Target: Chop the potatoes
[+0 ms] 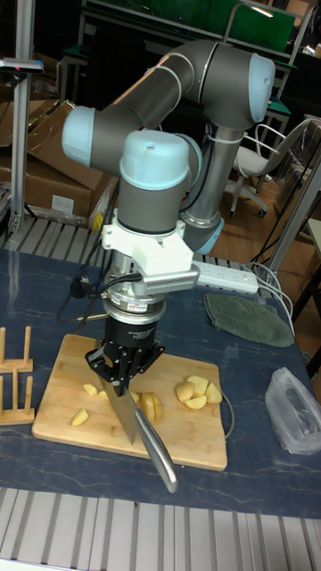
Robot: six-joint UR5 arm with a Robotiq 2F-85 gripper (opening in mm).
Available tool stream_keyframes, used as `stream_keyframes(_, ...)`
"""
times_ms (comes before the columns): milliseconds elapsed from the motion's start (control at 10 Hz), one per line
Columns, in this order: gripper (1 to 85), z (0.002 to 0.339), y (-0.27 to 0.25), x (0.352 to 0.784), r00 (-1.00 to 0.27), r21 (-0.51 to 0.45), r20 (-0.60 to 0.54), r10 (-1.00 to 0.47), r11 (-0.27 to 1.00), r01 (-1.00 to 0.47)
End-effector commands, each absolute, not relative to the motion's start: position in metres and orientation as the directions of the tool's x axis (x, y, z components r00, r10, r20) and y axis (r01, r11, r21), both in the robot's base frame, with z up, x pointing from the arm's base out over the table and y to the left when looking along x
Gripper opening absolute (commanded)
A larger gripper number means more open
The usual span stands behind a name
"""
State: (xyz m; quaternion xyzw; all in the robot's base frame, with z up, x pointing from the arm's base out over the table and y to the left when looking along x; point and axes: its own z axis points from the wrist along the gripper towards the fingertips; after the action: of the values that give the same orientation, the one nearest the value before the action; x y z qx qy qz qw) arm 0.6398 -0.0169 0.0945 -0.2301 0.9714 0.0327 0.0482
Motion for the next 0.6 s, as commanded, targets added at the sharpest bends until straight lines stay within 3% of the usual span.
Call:
stream_keyframes(0, 1.0, 0.0998, -0.0029, 0.6409, -0.904, 0.052, -0.109, -0.413, 0.906, -0.421)
stream_keyframes(500, 1.0, 0.0993, -0.0020, 0.6434, -0.919, 0.028, -0.092, -0.383, 0.922, -0.387)
